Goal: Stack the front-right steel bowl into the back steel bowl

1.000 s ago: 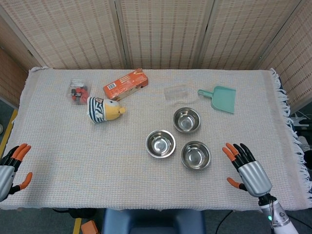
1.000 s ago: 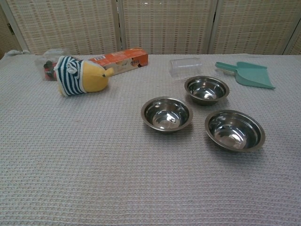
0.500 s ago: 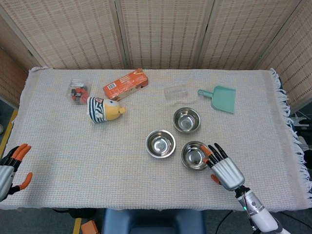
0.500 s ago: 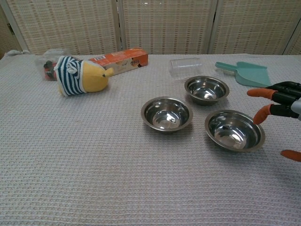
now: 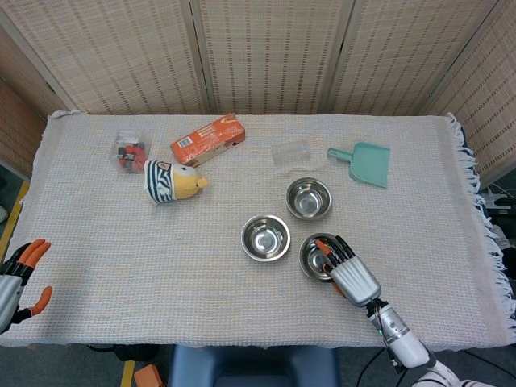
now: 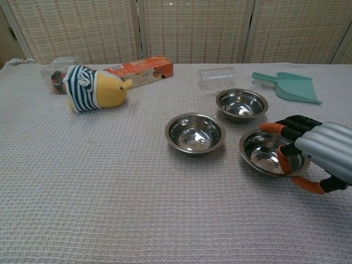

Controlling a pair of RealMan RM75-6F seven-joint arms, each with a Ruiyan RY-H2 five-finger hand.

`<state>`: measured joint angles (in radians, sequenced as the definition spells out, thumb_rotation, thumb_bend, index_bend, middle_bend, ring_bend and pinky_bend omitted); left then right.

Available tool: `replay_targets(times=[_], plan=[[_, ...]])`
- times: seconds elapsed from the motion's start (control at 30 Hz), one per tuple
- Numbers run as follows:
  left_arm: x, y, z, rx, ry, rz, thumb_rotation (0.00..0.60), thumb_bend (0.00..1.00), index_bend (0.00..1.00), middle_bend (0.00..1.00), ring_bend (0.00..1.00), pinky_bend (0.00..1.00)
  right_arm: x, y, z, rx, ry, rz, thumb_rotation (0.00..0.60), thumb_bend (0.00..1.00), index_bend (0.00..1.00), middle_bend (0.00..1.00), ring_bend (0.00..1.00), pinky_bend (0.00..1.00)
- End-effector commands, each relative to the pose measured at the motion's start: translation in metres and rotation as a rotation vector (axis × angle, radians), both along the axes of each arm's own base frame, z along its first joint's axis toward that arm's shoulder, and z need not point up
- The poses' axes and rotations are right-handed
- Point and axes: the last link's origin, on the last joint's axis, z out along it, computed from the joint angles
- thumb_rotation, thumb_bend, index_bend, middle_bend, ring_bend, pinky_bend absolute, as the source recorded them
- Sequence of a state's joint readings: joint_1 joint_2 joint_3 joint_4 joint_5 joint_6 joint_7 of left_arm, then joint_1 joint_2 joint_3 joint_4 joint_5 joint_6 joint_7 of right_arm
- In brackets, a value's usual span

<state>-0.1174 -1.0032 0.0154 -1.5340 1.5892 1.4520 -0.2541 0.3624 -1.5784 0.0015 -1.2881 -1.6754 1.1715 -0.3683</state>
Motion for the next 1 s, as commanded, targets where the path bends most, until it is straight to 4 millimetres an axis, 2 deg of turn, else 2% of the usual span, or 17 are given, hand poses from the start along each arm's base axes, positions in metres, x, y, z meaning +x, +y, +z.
replay_targets(times=[0.03, 0.17, 0.3, 0.4, 0.5, 0.6, 0.8, 1.0], plan=[[0.0, 0.0, 0.0, 0.0, -0.001, 0.001, 0.6, 0.48, 0.0, 0.0, 0.0, 0.18, 0.004, -0.002, -0.002, -0.025, -0.025, 0.019, 0.6, 0.36, 0.64, 0.0, 0.0, 0.0], [-0.001, 0.0, 0.001, 0.003, -0.004, 0.005, 0.6, 0.48, 0.0, 0.0, 0.0, 0.18, 0.01, -0.002, 0.003, -0.062, -0.089, 0.04, 0.6, 0.38, 0.69, 0.0, 0.0, 0.0], [-0.001, 0.0, 0.002, 0.008, -0.009, 0.008, 0.6, 0.48, 0.0, 0.0, 0.0, 0.18, 0.022, 0.002, 0.018, -0.118, -0.172, 0.087, 0.6, 0.39, 0.7, 0.0, 0.0, 0.0], [-0.001, -0.001, 0.003, 0.012, -0.013, 0.008, 0.6, 0.48, 0.0, 0.0, 0.0, 0.18, 0.034, 0.003, 0.033, -0.177, -0.233, 0.132, 0.6, 0.39, 0.71, 0.0, 0.0, 0.0], [-0.001, -0.001, 0.002, 0.005, -0.019, 0.012, 0.6, 0.48, 0.0, 0.0, 0.0, 0.18, 0.055, -0.004, 0.035, -0.186, -0.264, 0.17, 0.6, 0.39, 0.71, 0.01, 0.0, 0.0], [-0.001, 0.0, 0.002, 0.001, -0.023, 0.012, 0.6, 0.48, 0.0, 0.0, 0.0, 0.18, 0.08, -0.016, 0.027, -0.164, -0.245, 0.198, 0.6, 0.39, 0.71, 0.01, 0.0, 0.0], [-0.004, 0.001, 0.003, -0.006, -0.028, 0.025, 0.6, 0.48, 0.0, 0.0, 0.0, 0.18, 0.123, -0.043, -0.007, -0.114, -0.204, 0.22, 0.6, 0.39, 0.7, 0.01, 0.0, 0.0], [-0.008, 0.002, 0.008, -0.001, -0.047, 0.037, 0.6, 0.48, 0.0, 0.0, 0.0, 0.18, 0.133, -0.06, -0.035, -0.102, -0.145, 0.199, 0.6, 0.39, 0.64, 0.01, 0.0, 0.0]])
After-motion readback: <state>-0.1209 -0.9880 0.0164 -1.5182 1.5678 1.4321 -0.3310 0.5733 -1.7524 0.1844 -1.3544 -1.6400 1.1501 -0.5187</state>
